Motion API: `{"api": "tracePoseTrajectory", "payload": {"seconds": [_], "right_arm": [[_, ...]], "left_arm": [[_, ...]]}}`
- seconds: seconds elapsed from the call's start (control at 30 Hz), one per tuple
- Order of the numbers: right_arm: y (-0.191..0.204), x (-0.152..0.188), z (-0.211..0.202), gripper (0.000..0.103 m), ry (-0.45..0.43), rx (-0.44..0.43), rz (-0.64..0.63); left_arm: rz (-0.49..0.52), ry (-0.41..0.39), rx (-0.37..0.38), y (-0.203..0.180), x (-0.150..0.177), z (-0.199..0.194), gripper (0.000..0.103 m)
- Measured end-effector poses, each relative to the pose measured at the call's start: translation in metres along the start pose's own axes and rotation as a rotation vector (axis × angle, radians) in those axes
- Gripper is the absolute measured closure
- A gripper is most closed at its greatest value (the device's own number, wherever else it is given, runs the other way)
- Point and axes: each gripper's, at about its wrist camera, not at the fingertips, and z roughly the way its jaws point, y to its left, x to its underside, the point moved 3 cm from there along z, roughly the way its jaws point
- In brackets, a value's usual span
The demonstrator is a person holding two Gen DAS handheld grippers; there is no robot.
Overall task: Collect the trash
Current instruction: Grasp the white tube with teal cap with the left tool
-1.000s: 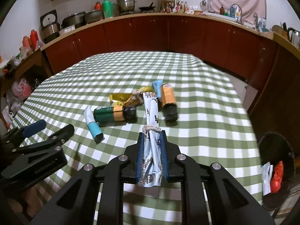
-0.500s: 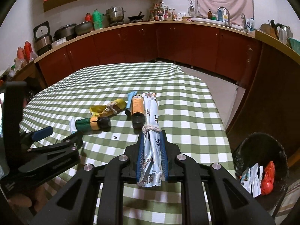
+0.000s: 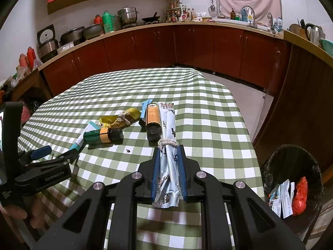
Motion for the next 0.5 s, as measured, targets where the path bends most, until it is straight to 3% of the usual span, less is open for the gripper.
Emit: {"api": "tracePoseTrajectory", "payload": {"seconds": [0.2, 0.5], "right_arm": [[0.002, 0.001, 0.001, 0.085, 0.002, 0.01, 0.0], [0.004, 0.001, 0.005, 0.085, 0.011, 0.02, 0.001]], "left_arm": [[0.027, -0.018, 0.044, -0.008, -0.012, 0.005, 0.028], [0.077, -0.019, 0.128, -0.021, -0.011, 0.009, 0.079]]}}
